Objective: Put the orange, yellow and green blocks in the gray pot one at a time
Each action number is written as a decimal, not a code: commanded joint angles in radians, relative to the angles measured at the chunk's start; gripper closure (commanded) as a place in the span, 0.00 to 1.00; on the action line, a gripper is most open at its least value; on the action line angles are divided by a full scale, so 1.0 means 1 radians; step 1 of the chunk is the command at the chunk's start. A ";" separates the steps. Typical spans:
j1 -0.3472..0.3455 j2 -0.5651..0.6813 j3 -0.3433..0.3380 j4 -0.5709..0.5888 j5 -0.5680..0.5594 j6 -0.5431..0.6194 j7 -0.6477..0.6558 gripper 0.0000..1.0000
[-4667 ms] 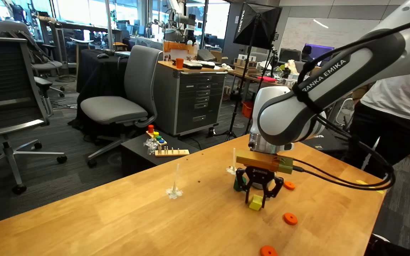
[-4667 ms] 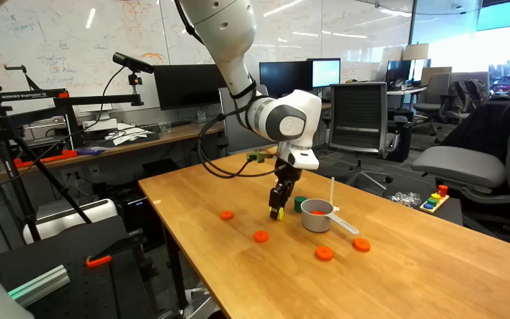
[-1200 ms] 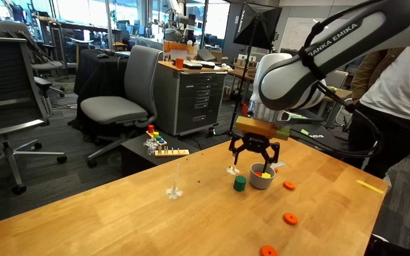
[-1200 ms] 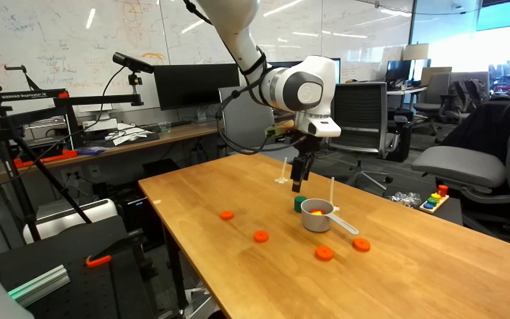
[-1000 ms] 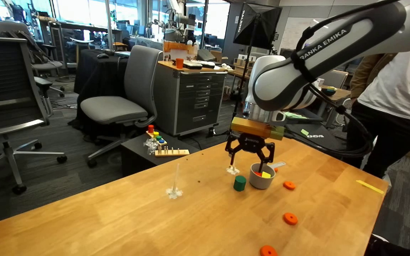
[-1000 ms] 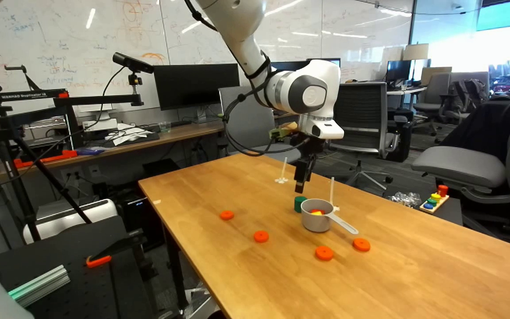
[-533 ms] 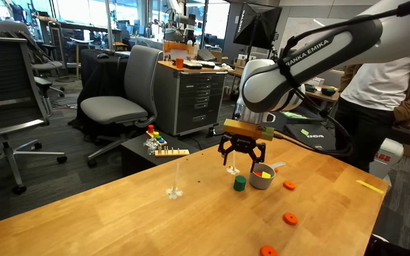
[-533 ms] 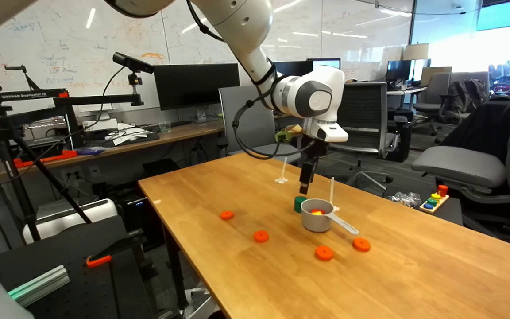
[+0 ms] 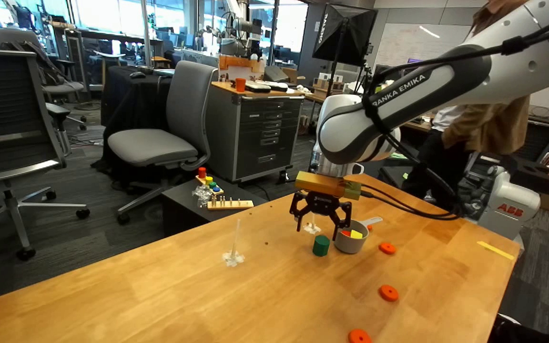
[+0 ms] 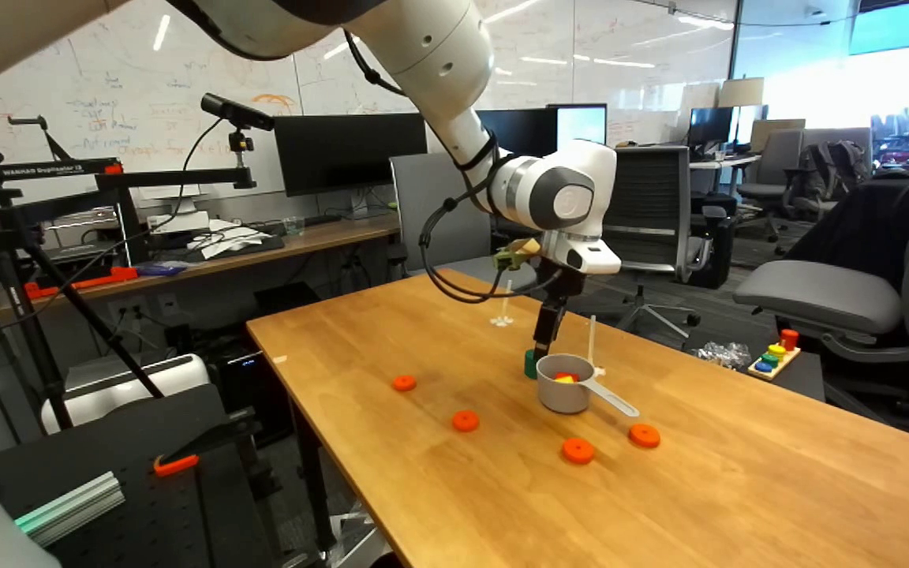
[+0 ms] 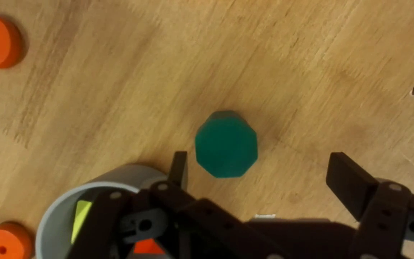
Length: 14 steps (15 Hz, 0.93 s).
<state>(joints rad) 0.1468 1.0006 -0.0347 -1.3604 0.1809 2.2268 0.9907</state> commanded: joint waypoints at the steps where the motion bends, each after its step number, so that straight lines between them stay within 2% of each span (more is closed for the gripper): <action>1: -0.027 0.028 0.024 0.045 0.031 -0.032 -0.014 0.00; 5: -0.034 0.019 0.023 0.031 0.045 -0.024 -0.011 0.00; 6: -0.035 0.018 0.023 0.028 0.046 -0.020 -0.012 0.25; 7: -0.036 0.017 0.023 0.026 0.048 -0.019 -0.013 0.26; 14: -0.058 0.001 0.029 -0.008 0.077 0.008 -0.021 0.81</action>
<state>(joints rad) 0.1103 1.0151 -0.0247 -1.3575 0.2325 2.2275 0.9907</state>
